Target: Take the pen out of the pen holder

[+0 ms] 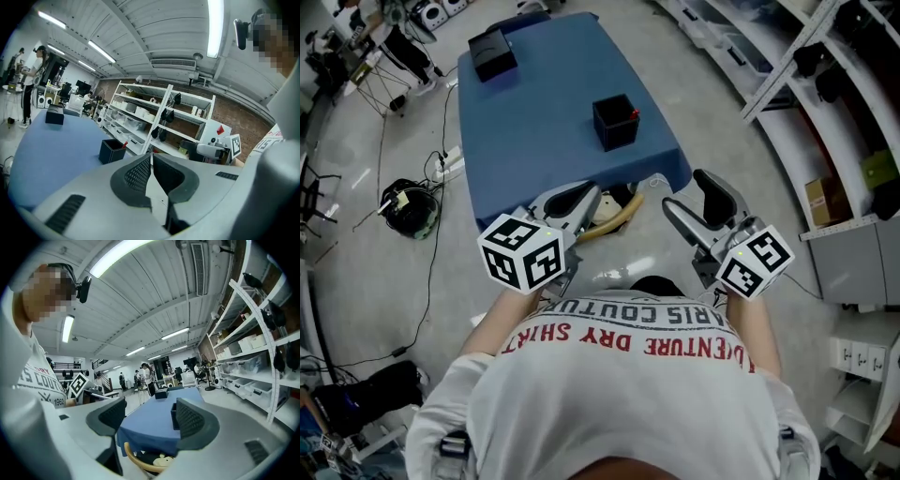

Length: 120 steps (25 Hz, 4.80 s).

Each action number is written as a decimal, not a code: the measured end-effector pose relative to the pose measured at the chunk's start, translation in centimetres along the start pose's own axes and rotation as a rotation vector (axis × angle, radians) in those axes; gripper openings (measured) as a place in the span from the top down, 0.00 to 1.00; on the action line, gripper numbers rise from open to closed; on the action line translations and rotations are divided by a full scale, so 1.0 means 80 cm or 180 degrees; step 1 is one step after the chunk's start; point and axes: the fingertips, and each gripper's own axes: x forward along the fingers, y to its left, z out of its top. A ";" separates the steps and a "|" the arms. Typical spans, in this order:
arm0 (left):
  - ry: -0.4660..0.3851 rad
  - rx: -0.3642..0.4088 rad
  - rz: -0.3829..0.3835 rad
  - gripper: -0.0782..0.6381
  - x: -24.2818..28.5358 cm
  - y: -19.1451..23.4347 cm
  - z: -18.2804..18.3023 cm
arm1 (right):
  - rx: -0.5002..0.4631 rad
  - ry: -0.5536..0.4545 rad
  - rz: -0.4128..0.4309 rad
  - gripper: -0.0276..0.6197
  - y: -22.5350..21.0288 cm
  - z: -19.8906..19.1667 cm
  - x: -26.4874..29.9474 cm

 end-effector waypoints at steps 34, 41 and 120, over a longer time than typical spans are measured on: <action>0.0138 -0.0396 0.0541 0.84 0.115 0.154 0.040 | -0.0193 0.0760 0.0319 0.48 -0.162 -0.061 0.198; 0.0136 -0.0480 0.0613 0.84 0.125 0.180 0.039 | -0.0207 0.0892 0.0395 0.55 -0.173 -0.081 0.230; -0.0051 -0.0432 0.0662 0.84 0.057 0.147 0.024 | -0.0581 0.0269 0.0167 0.84 -0.130 0.032 0.201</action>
